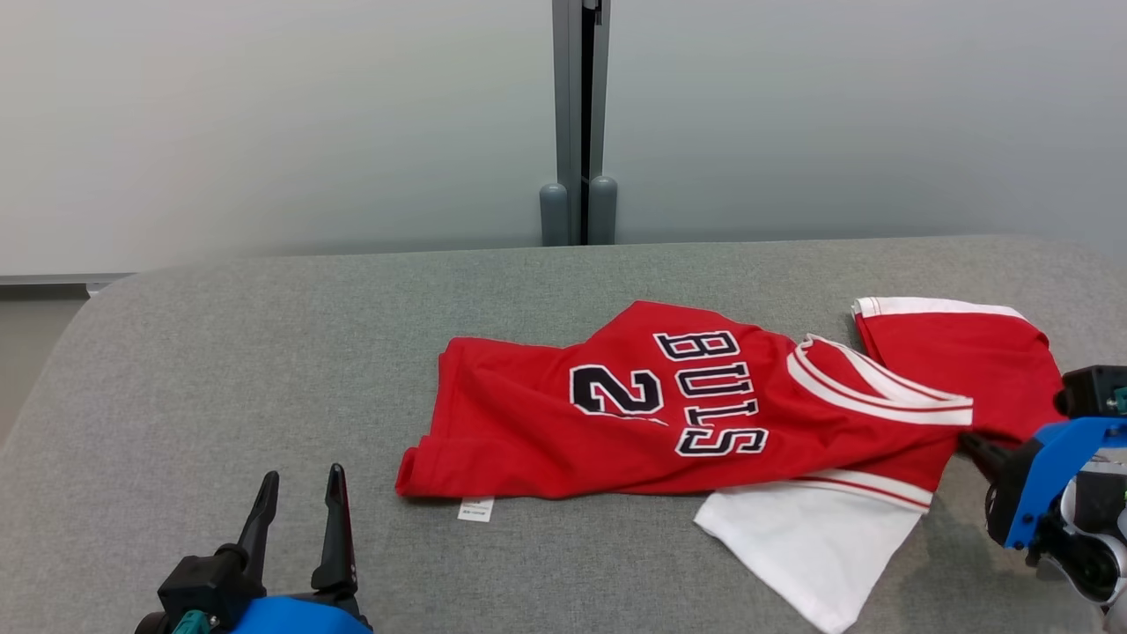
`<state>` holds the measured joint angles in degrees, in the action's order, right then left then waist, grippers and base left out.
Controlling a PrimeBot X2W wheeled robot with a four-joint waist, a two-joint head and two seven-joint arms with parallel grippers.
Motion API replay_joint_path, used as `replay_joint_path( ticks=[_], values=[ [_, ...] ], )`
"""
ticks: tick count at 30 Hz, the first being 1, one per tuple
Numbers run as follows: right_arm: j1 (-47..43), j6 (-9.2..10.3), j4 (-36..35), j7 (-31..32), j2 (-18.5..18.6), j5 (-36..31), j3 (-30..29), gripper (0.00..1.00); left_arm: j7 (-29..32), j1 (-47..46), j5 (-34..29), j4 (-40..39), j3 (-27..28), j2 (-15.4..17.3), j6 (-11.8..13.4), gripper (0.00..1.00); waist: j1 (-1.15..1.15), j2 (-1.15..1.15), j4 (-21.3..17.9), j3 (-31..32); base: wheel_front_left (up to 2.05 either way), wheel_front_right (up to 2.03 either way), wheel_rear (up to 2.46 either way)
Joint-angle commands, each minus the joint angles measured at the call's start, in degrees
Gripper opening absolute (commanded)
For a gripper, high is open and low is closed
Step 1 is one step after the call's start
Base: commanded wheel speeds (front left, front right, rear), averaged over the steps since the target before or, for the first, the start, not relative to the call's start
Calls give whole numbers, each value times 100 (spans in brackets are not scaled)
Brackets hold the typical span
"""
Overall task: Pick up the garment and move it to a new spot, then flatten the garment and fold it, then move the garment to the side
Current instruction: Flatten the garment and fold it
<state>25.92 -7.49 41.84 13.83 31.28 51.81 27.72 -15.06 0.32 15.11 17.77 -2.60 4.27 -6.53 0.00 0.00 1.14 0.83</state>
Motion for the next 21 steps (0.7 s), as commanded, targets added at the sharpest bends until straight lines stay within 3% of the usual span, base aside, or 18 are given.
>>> replay_joint_path(
  ticks=[1, 2, 3, 4, 11, 15, 21],
  values=[
    [141, -1, 111, -243, -10, -144, -62, 0, -16, -69, -32, 28, 8, -3, -16, 100, 0, 0, -11, -21, 0, 0, 0],
    [220, -1, 159, -432, -71, -239, -96, 13, -16, -80, -37, 45, 11, 1, -19, 100, 0, 0, -16, -29, 0, 0, 0],
    [286, -1, 245, -641, -118, -310, -159, 46, -15, -97, -43, 57, 9, -3, -24, 100, 0, 0, -16, -34, 0, 0, 0],
    [311, 0, 352, -799, -153, -428, -174, 100, -16, -112, -50, 70, 1, -6, -28, 100, 0, 0, -8, -35, 0, 0, 0],
    [507, -1, 497, -2002, -481, -993, -326, 100, -16, -97, -48, 142, 22, -5, -54, 100, 0, 0, 25, 43, 0, 0, 0],
    [311, -1, 72, -2610, -663, -1187, -343, 100, -16, -13, -30, 138, 81, 12, -54, 100, 0, 0, -3, 128, 0, 0, 0],
    [-257, -1, -860, -2887, -858, -1445, -478, 100, -15, 47, -29, 113, 135, 10, -65, 100, 0, 0, -110, 221, 0, 0, 0]
  ],
)
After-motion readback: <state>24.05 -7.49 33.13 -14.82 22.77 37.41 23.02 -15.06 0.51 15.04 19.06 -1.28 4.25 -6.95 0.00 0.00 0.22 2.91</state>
